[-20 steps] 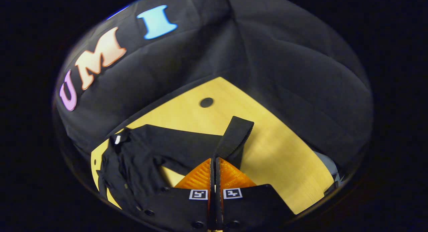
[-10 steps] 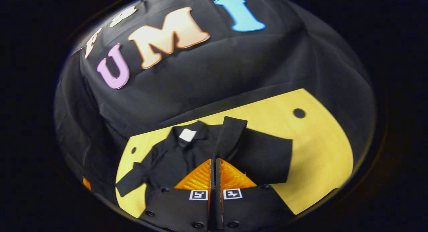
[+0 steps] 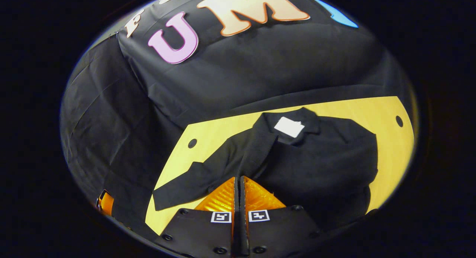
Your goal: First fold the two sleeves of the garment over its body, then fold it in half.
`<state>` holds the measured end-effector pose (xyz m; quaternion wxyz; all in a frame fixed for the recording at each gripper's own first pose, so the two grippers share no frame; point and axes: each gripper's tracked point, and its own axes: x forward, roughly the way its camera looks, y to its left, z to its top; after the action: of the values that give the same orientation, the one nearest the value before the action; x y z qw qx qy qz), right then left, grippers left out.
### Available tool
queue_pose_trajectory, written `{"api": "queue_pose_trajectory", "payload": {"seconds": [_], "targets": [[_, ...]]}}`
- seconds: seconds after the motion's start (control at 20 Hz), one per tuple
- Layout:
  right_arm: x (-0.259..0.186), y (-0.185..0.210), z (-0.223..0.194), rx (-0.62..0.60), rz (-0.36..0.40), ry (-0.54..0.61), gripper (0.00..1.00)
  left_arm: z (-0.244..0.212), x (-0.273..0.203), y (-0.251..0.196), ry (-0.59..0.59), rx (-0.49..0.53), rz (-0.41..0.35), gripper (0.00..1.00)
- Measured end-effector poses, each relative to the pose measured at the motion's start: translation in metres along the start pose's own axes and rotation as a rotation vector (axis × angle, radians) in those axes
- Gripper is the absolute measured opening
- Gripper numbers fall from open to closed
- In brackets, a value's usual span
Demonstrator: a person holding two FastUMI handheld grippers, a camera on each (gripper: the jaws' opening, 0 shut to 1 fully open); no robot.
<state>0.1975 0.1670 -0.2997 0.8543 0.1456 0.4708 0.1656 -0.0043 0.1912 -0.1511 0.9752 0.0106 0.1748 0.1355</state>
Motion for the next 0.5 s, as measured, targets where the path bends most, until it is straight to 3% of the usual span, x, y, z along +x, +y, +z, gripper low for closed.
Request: {"api": "queue_pose_trajectory", "payload": {"seconds": [0.2, 0.35, 0.4, 0.5], "targets": [[0.021, 0.003, 0.001, -0.007, -0.052, -0.016, 0.04, -0.016, 0.013, 0.005, 0.043, -0.044, -0.037, 0.92], [0.018, -0.002, 0.007, -0.032, -0.070, -0.055, 0.92, -0.025, 0.018, 0.005, 0.060, -0.057, -0.026, 0.93], [0.013, -0.004, 0.011, -0.045, -0.080, -0.070, 0.98, -0.027, 0.020, 0.008, 0.065, -0.063, -0.016, 0.93], [0.001, -0.007, 0.016, -0.056, -0.092, -0.100, 0.98, -0.035, 0.027, 0.015, 0.082, -0.081, 0.010, 0.93]]}}
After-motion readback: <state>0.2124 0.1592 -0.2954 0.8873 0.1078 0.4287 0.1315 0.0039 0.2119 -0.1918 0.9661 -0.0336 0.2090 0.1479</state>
